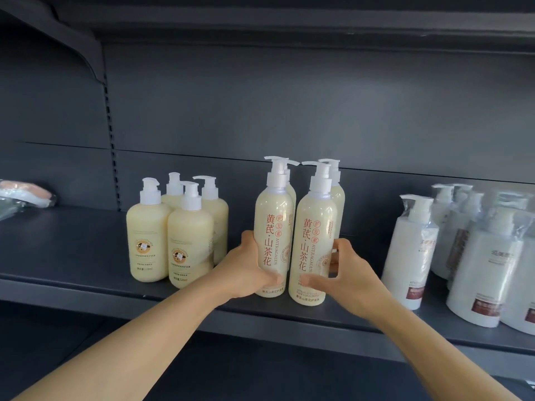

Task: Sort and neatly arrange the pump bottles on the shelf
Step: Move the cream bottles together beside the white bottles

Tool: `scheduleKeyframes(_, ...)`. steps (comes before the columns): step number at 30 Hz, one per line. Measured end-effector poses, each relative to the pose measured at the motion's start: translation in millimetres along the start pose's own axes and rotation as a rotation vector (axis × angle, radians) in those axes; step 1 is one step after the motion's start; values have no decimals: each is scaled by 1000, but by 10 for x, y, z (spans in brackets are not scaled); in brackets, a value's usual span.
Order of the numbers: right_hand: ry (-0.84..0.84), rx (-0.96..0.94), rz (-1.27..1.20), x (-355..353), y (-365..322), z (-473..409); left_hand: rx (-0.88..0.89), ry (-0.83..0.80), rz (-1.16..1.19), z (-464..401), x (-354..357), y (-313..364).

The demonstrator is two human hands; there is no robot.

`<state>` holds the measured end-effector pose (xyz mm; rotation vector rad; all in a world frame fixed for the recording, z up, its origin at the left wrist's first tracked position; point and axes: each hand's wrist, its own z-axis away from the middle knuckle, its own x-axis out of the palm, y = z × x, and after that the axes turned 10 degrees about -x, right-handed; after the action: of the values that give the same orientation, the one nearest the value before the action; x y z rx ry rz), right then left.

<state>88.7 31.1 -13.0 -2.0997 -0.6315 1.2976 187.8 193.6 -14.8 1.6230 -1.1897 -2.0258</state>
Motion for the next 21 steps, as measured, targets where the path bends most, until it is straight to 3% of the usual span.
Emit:
scheduleKeyframes(4, 187, -107, 14, -457, -153, -155, 122, 129, 99, 18, -298, 290)
scheduleKeyframes(7, 259, -160, 87, -830, -301, -441, 237, 290, 48, 38, -522, 573)
scheduleKeyframes(11, 170, -184, 291, -1109, -424, -920, 381, 374, -87, 0, -726, 940)
scheduleKeyframes(16, -79, -219, 533, -1186, -502, -1396, 389, 263, -235, -177, -868, 1302)
scheduleKeyframes(21, -176, -177, 488, -1122, -486, -1645, 354, 161, -285, -305, -853, 1482)
